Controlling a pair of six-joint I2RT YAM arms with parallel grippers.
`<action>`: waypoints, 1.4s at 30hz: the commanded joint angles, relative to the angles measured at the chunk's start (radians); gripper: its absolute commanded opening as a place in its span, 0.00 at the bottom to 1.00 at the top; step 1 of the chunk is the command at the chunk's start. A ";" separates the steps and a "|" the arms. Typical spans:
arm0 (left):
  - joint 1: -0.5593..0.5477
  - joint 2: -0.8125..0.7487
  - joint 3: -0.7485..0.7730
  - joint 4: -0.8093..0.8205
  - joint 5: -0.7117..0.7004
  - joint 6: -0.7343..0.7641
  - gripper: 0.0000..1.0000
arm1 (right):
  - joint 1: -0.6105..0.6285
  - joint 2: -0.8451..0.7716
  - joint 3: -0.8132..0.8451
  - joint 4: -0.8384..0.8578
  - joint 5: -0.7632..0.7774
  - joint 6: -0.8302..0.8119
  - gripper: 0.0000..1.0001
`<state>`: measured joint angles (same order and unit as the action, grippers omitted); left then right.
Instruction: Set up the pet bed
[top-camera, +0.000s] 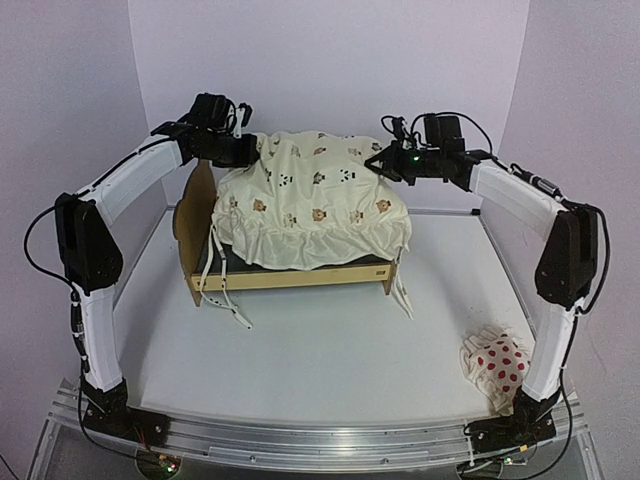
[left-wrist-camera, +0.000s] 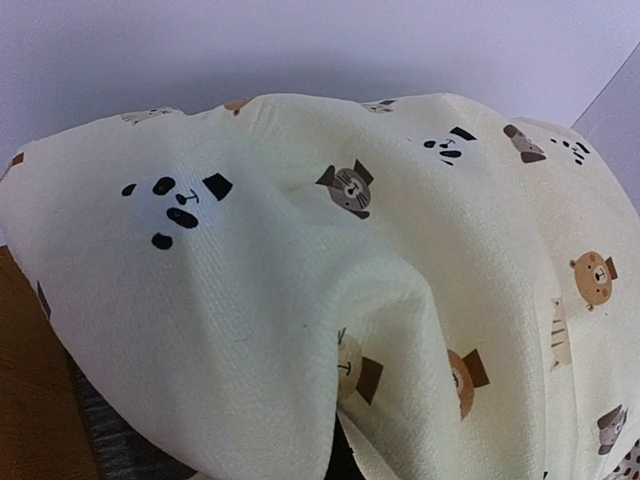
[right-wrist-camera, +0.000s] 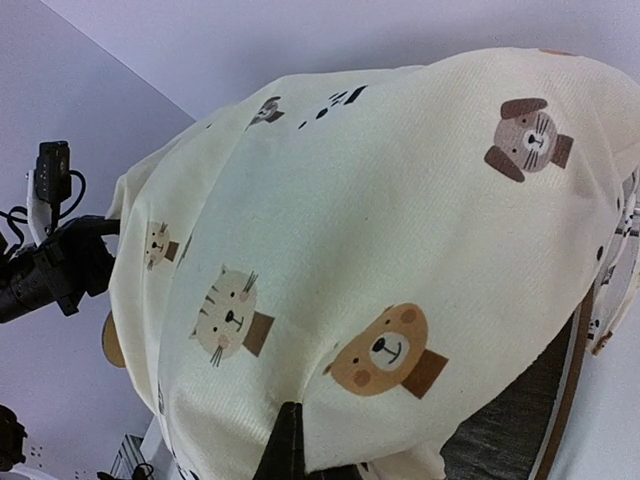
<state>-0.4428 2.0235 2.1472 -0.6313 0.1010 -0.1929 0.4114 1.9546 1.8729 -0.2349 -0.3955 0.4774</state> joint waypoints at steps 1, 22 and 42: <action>0.015 -0.024 -0.020 0.051 -0.061 0.025 0.00 | 0.014 0.069 0.033 0.072 -0.045 -0.024 0.00; 0.050 -0.008 -0.054 -0.139 -0.180 -0.087 0.13 | 0.044 0.322 0.193 0.016 -0.017 -0.008 0.03; -0.038 -0.198 -0.021 -0.299 -0.284 -0.105 1.00 | 0.050 -0.037 -0.096 -0.263 0.376 -0.154 0.98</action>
<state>-0.4527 1.9762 2.1785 -0.8850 -0.0844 -0.2875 0.4606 2.0269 1.8752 -0.4244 -0.1614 0.3734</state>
